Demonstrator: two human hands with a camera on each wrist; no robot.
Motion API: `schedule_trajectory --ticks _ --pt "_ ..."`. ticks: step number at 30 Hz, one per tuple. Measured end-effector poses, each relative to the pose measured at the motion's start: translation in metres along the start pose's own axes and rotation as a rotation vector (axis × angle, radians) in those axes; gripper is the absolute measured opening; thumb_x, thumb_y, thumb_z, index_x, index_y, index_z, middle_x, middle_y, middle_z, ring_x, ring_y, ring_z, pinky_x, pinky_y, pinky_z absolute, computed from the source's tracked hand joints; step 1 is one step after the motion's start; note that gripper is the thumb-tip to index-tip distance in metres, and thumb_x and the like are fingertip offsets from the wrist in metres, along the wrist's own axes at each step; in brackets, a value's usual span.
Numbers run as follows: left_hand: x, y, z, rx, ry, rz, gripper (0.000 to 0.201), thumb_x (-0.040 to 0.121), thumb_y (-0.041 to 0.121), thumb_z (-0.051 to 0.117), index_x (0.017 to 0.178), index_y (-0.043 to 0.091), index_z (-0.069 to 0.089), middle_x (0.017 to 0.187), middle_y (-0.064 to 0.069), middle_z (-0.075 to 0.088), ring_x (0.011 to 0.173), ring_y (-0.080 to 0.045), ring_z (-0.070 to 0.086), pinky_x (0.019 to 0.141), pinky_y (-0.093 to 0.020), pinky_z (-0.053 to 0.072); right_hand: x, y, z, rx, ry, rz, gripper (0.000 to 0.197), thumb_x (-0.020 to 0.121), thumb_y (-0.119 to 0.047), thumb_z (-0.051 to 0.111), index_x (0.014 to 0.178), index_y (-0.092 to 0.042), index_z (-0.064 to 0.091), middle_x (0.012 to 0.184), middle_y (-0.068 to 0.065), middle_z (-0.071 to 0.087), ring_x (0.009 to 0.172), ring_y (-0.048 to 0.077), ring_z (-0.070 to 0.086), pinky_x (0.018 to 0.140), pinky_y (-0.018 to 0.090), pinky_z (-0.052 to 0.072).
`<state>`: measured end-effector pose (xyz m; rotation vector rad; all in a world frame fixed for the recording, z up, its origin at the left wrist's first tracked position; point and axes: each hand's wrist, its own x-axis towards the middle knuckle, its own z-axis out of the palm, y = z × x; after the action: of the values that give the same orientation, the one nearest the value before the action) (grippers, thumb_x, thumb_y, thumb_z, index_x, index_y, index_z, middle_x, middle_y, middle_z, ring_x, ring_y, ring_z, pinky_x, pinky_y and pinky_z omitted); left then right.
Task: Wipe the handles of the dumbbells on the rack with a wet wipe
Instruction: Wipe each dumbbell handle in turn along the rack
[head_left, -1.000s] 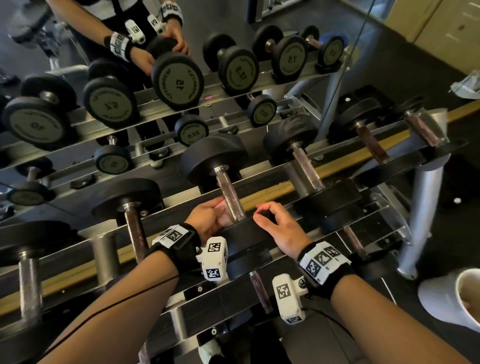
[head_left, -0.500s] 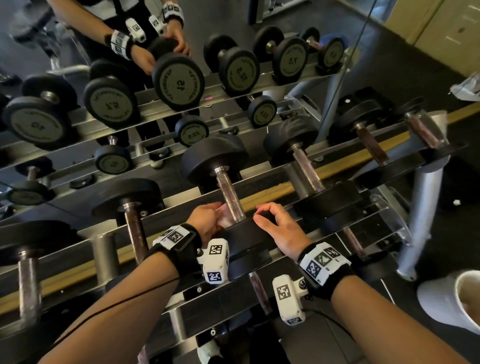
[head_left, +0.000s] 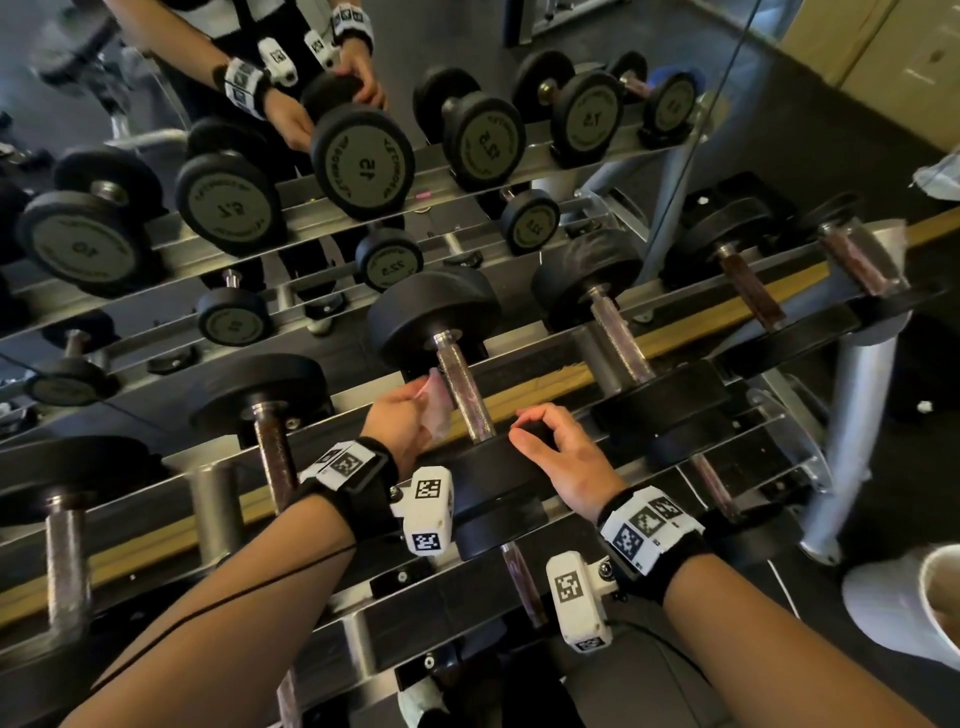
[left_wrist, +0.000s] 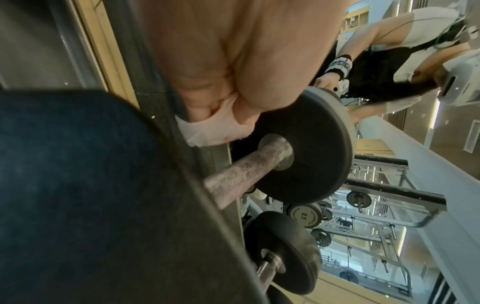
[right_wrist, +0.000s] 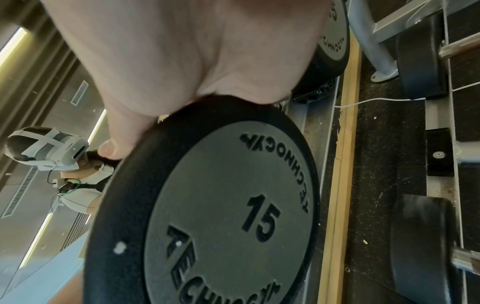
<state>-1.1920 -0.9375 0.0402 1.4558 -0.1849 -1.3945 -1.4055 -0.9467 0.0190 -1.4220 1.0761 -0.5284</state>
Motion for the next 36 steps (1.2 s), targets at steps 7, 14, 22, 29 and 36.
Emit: schedule_trajectory --ticks 7,14,22,29,36 --pt "-0.024 0.001 0.004 0.072 -0.087 0.035 0.033 0.104 -0.002 0.034 0.120 0.007 0.061 0.104 -0.010 0.069 0.086 -0.019 0.070 0.069 -0.028 0.061 -0.005 0.005 0.000 0.053 0.002 -0.044 0.030 0.088 -0.038 0.068 0.115 -0.034 0.056 0.122 -0.001 0.051 0.113 0.021 0.055 0.096 0.046 0.053" --pt "-0.023 0.038 0.003 0.486 -0.052 0.596 0.037 0.099 0.001 0.051 0.124 0.024 0.066 0.119 -0.001 0.071 0.114 -0.015 0.065 0.106 -0.036 0.047 -0.005 0.009 -0.008 0.134 -0.021 0.019 0.038 0.080 -0.047 0.073 0.113 -0.041 0.057 0.116 -0.005 0.062 0.108 0.013 0.062 0.095 0.038 0.054" --pt "0.017 0.037 0.001 1.214 -0.231 0.803 0.048 0.100 0.002 0.046 0.141 0.026 0.052 0.139 0.002 0.059 0.131 -0.012 0.052 0.114 -0.024 0.036 -0.006 0.012 -0.004 0.183 0.038 -0.012 0.037 0.084 -0.034 0.074 0.118 -0.038 0.059 0.128 -0.013 0.058 0.114 0.003 0.057 0.091 0.020 0.050" --pt "0.026 0.050 0.007 1.827 -0.478 0.730 0.039 0.104 0.030 0.045 0.141 0.040 0.050 0.149 0.017 0.046 0.146 -0.011 0.026 0.121 -0.037 0.019 -0.004 0.017 0.001 0.234 0.054 -0.037 0.036 0.086 -0.033 0.072 0.120 -0.038 0.058 0.131 -0.016 0.056 0.108 -0.010 0.056 0.084 0.008 0.046" --pt "0.010 0.032 -0.001 2.010 -0.698 0.775 0.043 0.104 0.026 0.045 0.146 0.034 0.045 0.153 0.022 0.036 0.150 -0.013 0.015 0.123 -0.036 0.011 -0.002 0.023 0.003 0.231 0.069 -0.063 0.039 0.084 -0.039 0.072 0.120 -0.042 0.058 0.135 -0.019 0.052 0.123 -0.006 0.048 0.102 0.019 0.039"
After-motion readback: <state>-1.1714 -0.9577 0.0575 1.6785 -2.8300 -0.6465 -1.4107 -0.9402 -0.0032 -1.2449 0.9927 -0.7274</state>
